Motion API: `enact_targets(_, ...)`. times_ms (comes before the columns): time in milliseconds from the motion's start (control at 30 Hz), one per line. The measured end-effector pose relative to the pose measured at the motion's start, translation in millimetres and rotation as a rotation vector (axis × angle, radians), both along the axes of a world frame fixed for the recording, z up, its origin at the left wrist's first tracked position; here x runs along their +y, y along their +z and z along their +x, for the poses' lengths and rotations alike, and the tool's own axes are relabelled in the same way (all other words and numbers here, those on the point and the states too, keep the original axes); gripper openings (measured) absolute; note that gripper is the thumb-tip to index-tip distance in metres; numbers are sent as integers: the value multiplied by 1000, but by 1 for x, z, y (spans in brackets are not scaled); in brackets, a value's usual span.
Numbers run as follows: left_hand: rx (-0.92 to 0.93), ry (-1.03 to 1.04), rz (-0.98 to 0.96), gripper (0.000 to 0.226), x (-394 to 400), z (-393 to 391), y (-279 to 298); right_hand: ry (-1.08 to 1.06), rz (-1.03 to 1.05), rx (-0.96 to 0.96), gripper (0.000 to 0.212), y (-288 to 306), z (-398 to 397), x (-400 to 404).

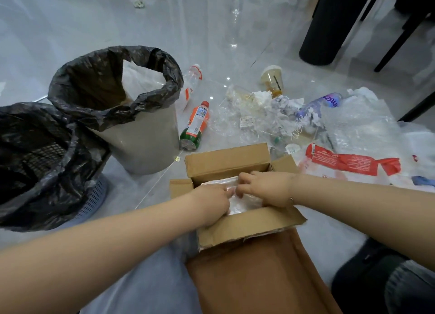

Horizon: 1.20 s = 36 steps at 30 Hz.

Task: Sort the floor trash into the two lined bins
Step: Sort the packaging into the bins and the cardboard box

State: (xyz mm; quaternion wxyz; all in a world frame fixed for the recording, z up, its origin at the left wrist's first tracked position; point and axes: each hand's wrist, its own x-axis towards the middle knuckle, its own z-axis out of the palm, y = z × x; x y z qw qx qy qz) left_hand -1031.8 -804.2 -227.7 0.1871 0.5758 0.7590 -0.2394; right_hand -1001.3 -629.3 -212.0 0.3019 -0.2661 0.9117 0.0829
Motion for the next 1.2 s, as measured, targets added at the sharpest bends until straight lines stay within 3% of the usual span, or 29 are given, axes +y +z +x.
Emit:
enact_targets(267,-182,179,93,41,-9,-7,-4,-34,1,-12,67,-24,-7,-3)
enact_targets(467,-142,163,100,34,-15,2,-1,-13,-19,68,44,-23,1,-2)
enact_targets(667,-45,87,-155,49,-24,12,11,26,50,-45,48,2,8,9)
enact_targets(867,-141,381,-267,53,4,2,13,-75,131,-112,42,5,7,-3)
enact_targets(1000,-259,494,16,37,-5,0,27,-232,-23,-93,46,17,17,1)
enact_targets(1200,-345,700,515,34,-22,26,43,-473,-341,-70,42,46,54,23)
